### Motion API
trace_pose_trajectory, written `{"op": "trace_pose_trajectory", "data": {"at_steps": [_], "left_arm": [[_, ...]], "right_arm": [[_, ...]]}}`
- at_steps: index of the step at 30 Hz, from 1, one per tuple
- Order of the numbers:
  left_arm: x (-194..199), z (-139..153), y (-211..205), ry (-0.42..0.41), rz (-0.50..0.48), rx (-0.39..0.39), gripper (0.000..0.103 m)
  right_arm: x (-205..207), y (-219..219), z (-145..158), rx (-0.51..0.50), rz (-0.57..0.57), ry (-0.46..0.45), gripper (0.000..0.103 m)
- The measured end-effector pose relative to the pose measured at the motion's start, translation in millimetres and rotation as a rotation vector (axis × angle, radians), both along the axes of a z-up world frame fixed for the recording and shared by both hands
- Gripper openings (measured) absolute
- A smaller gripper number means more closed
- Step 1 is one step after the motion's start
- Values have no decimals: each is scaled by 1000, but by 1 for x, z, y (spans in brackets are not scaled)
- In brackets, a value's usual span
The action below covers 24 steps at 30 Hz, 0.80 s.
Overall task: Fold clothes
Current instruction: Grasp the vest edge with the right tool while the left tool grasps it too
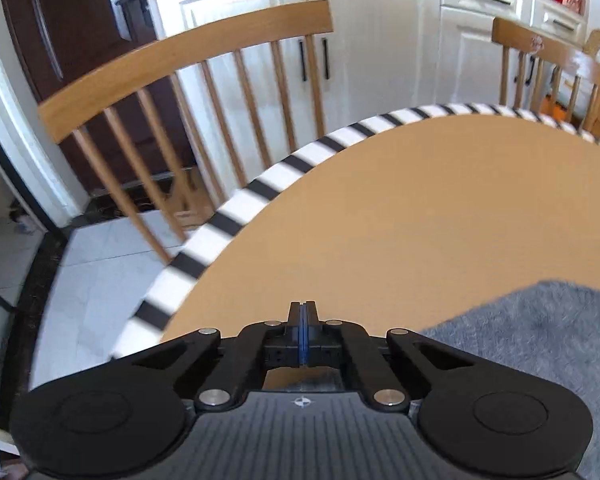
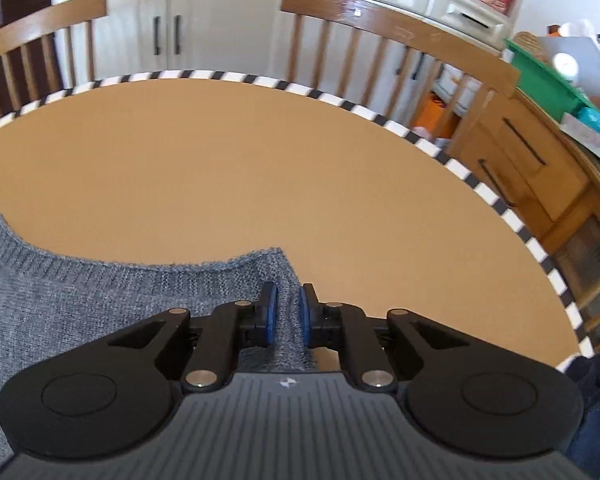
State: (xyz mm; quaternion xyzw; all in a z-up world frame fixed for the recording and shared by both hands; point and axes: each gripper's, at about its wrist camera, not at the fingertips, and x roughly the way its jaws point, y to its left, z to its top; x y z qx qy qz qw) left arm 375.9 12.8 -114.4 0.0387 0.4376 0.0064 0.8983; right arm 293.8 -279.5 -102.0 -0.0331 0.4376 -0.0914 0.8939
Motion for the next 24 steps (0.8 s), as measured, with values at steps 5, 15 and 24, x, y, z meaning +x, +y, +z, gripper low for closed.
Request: {"op": "trace_pose_trajectory", "data": {"at_steps": [5,15,24], "left_arm": [[-6,13,36,61,-15,-149,23],[-34,0,86,155,35,-250,43],[-46,12,70,3,79,-193,11]], "right_arm": [[-9,-1,0,-23,49,2,13],[-6,-2,2,-24,25,-11,14],[-11,-10,9,37,-20,-61,12]]}}
